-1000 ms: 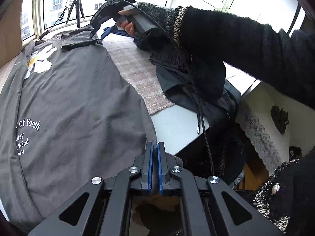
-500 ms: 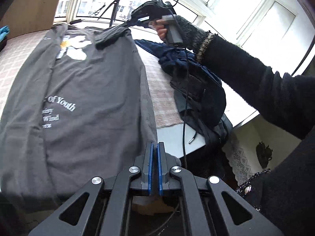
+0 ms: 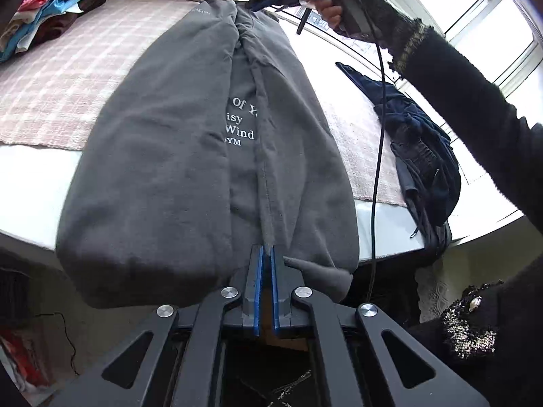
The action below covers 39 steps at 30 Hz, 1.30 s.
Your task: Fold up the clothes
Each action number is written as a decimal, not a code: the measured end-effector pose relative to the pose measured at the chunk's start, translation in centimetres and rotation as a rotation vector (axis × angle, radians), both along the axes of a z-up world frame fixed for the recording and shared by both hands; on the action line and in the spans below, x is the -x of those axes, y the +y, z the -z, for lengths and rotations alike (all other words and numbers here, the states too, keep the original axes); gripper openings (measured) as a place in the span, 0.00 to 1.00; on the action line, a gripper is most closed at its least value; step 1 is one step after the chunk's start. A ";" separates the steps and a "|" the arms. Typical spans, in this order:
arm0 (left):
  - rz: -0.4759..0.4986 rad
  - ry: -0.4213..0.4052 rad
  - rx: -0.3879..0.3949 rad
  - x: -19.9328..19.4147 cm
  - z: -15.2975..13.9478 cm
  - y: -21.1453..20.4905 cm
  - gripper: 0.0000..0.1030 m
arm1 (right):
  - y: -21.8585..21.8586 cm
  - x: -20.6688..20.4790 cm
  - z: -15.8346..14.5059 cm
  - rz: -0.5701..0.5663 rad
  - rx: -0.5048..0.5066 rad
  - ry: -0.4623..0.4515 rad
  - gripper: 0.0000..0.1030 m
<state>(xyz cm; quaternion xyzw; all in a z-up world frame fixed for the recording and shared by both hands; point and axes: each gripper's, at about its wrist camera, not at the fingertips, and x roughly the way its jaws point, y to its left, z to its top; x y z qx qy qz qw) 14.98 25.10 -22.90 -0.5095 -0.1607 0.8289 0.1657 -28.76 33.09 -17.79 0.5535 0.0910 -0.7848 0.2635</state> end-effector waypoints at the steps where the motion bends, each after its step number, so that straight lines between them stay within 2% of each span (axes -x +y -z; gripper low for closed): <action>1: 0.006 0.009 0.003 -0.5 -0.7 -0.5 0.02 | 0.9 -1.1 -1.1 0.003 0.030 0.010 0.09; 5: 0.057 0.017 0.018 -1.4 -2.3 -1.8 0.05 | 7.3 -7.7 -5.9 -0.013 0.182 0.046 0.10; 8: 0.124 0.004 0.021 -0.9 -2.1 -1.5 0.11 | 12.8 -16.1 -6.6 0.033 0.249 0.053 0.16; 11: 0.214 -0.014 0.022 0.4 -1.2 -0.4 0.11 | 16.3 -26.2 -5.3 0.085 0.265 0.046 0.16; 12: 0.251 -0.015 0.033 0.7 -0.9 0.2 0.15 | 17.0 -29.6 -4.5 0.104 0.260 0.046 0.16; 14: 0.325 -0.026 0.079 1.4 -0.2 1.4 0.16 | 17.4 -35.5 -2.9 0.142 0.278 0.025 0.16; 16: 0.387 -0.031 0.105 1.9 0.3 2.2 0.16 | 16.9 -40.1 -0.9 0.170 0.294 0.023 0.16; 18: 0.424 -0.025 0.128 2.3 0.2 2.4 0.16 | 15.8 -43.0 1.2 0.185 0.268 0.039 0.16; 23: 0.483 0.006 0.163 2.9 -0.7 2.6 0.16 | 12.8 -44.4 6.2 0.155 0.132 0.082 0.17; 30: 0.511 0.018 0.186 2.4 -0.9 2.3 0.16 | 12.0 -43.6 7.7 0.132 0.117 0.126 0.20; 32: 0.514 0.017 0.187 2.3 -0.9 2.1 0.16 | 12.2 -43.8 7.5 0.126 0.176 0.109 0.20; 33: 0.513 0.018 0.189 2.3 -0.9 2.1 0.16 | 12.3 -43.9 7.5 0.124 0.210 0.099 0.09; 34: 0.511 0.019 0.190 2.3 -0.9 2.0 0.16 | 12.5 -44.2 7.3 0.124 0.245 0.085 0.04; 39: 0.518 0.011 0.186 2.3 -0.8 1.8 0.16 | 13.4 -46.7 5.9 0.113 0.296 0.061 0.04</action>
